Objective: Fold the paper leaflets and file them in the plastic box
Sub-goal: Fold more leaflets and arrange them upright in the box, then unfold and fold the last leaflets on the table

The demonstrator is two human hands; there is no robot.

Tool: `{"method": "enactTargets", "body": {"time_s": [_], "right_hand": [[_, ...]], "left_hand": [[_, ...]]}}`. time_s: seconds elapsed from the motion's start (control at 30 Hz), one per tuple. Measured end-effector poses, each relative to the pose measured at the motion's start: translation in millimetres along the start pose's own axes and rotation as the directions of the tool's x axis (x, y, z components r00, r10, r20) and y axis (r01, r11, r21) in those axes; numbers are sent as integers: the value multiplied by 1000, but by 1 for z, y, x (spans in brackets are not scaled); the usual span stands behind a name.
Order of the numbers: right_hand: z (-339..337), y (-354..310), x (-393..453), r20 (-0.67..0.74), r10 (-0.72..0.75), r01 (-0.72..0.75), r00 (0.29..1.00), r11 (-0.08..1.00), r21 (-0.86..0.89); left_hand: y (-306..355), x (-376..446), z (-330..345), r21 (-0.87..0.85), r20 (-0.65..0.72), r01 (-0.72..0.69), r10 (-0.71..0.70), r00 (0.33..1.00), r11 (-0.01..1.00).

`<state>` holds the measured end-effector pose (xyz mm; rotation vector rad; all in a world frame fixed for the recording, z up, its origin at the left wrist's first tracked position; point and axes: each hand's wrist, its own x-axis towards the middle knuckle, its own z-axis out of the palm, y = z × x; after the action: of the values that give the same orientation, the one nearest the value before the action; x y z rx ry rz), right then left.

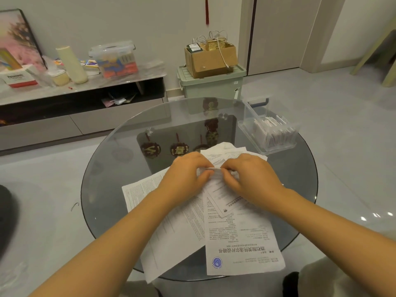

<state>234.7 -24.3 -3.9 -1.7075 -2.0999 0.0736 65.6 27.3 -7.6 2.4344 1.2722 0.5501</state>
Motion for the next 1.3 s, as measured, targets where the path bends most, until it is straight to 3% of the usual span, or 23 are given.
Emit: {"method": "enactTargets", "body": {"time_s": [0.23,0.43,0.63,0.93,1.1,1.2,1.3], "right_hand": [[-22,10,17,-135,5,6,991,996,87],[-48,37,32,-48,136,-126,989,977,170],[-71,67,40,-95,238,-215,967,955,207],[-86,111,55,-290,466,-394,836,878,274],[-86,128,53,-415,570,-462,710,821,337],[-83,134,54,-426,585,-472,690,810,347],[-80,136,56,-439,590,-448,678,804,390]], "left_hand": [[24,24,-6,-80,-47,4,-8,999,997],[43,57,-10,-211,-4,24,-25,1000,977],[60,103,-7,-341,-20,67,-79,997,938],[87,169,9,-424,-92,-57,20,996,904],[89,183,36,-262,-57,-142,132,990,954],[93,184,48,-13,91,-310,310,946,951],[94,188,51,118,200,-422,395,897,899]]}}
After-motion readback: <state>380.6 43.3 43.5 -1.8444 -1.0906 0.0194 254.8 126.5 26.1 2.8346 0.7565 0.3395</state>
